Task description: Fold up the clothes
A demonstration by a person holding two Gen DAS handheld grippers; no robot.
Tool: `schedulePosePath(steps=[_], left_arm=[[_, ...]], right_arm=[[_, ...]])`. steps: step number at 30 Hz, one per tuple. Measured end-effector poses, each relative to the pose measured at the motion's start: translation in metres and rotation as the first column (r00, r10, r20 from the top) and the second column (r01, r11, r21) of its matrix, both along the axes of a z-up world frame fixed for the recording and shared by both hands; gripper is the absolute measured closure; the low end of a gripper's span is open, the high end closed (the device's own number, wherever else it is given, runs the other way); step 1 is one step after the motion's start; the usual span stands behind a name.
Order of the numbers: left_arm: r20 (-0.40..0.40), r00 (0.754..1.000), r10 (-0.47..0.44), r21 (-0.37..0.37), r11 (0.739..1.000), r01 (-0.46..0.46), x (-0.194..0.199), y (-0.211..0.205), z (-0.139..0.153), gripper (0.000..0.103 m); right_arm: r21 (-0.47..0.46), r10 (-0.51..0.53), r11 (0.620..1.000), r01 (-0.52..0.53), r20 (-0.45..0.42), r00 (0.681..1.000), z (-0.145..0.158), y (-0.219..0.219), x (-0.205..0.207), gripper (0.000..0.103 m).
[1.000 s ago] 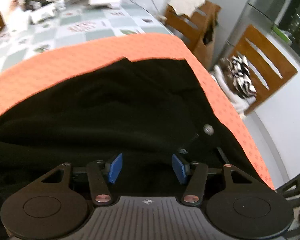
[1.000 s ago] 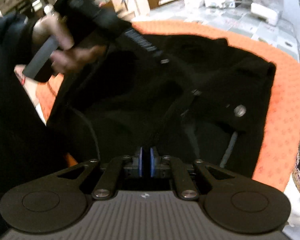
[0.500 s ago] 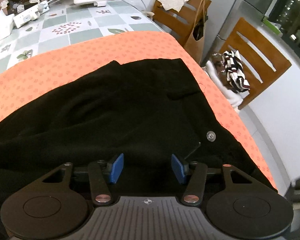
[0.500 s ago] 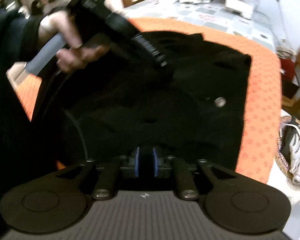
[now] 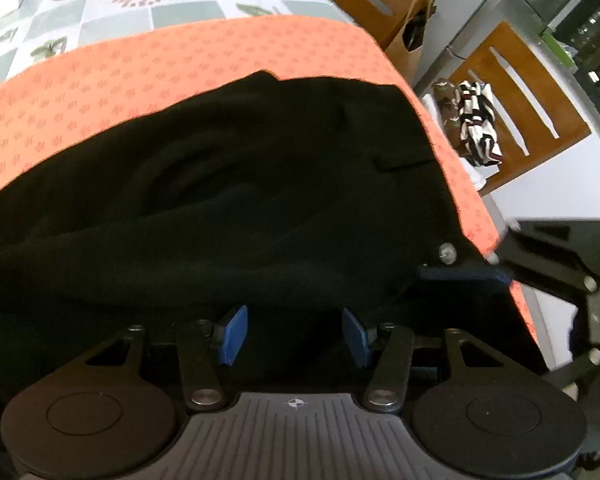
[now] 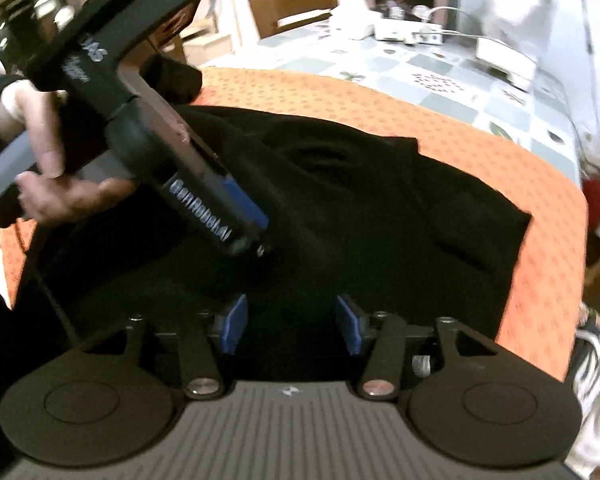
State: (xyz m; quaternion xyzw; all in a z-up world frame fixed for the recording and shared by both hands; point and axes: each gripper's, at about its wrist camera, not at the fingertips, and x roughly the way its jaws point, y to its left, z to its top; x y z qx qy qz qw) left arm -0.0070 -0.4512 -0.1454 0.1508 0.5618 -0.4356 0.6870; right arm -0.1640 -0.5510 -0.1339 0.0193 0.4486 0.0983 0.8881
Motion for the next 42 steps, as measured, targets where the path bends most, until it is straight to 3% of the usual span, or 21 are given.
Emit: schedulePosePath(steps=[3, 9, 14, 18, 19, 26, 34, 42], left_arm=[[-0.032, 0.999, 0.024, 0.012, 1.0, -0.023, 0.007, -0.001, -0.01, 0.047], [-0.053, 0.998, 0.039, 0.003, 0.999, -0.039, 0.014, -0.004, -0.015, 0.047], [-0.092, 0.993, 0.068, -0.011, 0.998, -0.069, 0.02, 0.0, -0.016, 0.047], [-0.124, 0.988, 0.091, -0.021, 0.995, -0.094, 0.025, 0.004, -0.016, 0.047], [-0.132, 0.987, 0.096, -0.024, 0.995, -0.1, 0.027, 0.005, -0.016, 0.047], [-0.175, 0.975, 0.137, -0.037, 0.989, -0.145, 0.023, 0.009, -0.008, 0.048], [-0.12, 0.992, 0.043, 0.008, 0.999, -0.042, 0.002, 0.0, -0.014, 0.053], [-0.063, 0.998, -0.03, -0.035, 0.999, 0.028, -0.003, 0.007, -0.018, 0.053]], right_arm=[[-0.018, 0.031, 0.999, -0.032, -0.032, 0.999, -0.01, -0.001, 0.02, 0.04], [0.002, 0.068, 0.998, -0.068, -0.104, 0.992, -0.031, -0.003, 0.035, 0.043], [0.034, 0.094, 0.995, -0.091, -0.097, 0.991, -0.023, -0.004, 0.03, 0.066], [0.02, 0.116, 0.993, -0.114, -0.108, 0.987, -0.019, 0.0, 0.026, 0.09], [0.024, 0.119, 0.993, -0.117, -0.114, 0.986, -0.019, 0.001, 0.026, 0.091], [-0.027, 0.081, 0.996, -0.084, -0.102, 0.991, -0.026, 0.016, 0.015, 0.091], [-0.109, 0.015, 0.994, -0.021, -0.052, 0.999, -0.028, 0.035, 0.003, 0.088], [-0.038, -0.164, 0.986, 0.163, -0.048, 0.985, -0.012, 0.018, -0.004, 0.088]])
